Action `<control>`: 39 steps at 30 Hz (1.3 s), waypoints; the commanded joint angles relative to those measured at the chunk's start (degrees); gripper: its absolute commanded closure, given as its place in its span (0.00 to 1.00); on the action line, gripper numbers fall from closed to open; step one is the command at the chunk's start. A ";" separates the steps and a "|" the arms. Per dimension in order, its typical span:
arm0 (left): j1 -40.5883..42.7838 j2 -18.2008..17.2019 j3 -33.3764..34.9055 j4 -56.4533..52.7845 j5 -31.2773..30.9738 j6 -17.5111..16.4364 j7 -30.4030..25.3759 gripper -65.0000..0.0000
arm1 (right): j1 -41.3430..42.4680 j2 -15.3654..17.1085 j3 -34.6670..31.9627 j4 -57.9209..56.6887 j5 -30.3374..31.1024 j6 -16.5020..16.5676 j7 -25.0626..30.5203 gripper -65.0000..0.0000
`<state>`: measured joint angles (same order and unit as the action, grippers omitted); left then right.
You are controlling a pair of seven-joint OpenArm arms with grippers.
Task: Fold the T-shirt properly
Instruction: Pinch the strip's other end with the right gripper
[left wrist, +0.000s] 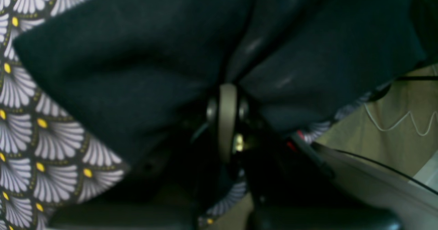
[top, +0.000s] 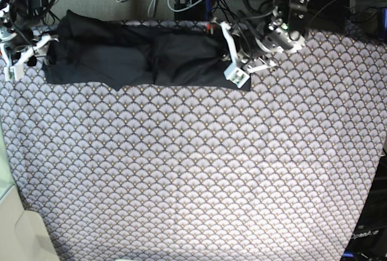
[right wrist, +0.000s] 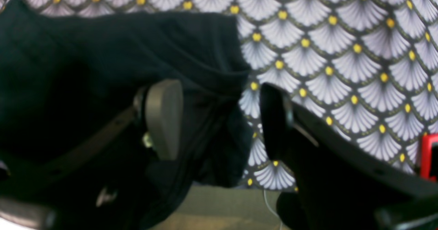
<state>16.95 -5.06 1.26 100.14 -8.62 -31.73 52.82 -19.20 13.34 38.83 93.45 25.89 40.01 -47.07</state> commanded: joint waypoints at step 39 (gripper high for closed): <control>-4.60 0.18 -0.16 4.08 -0.04 0.03 0.33 0.99 | 1.31 0.41 -7.49 -6.90 0.79 -0.01 2.98 0.57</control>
<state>13.21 -5.02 1.21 102.65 -8.14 -31.73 54.19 -17.67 13.50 31.55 86.30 26.65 39.77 -42.81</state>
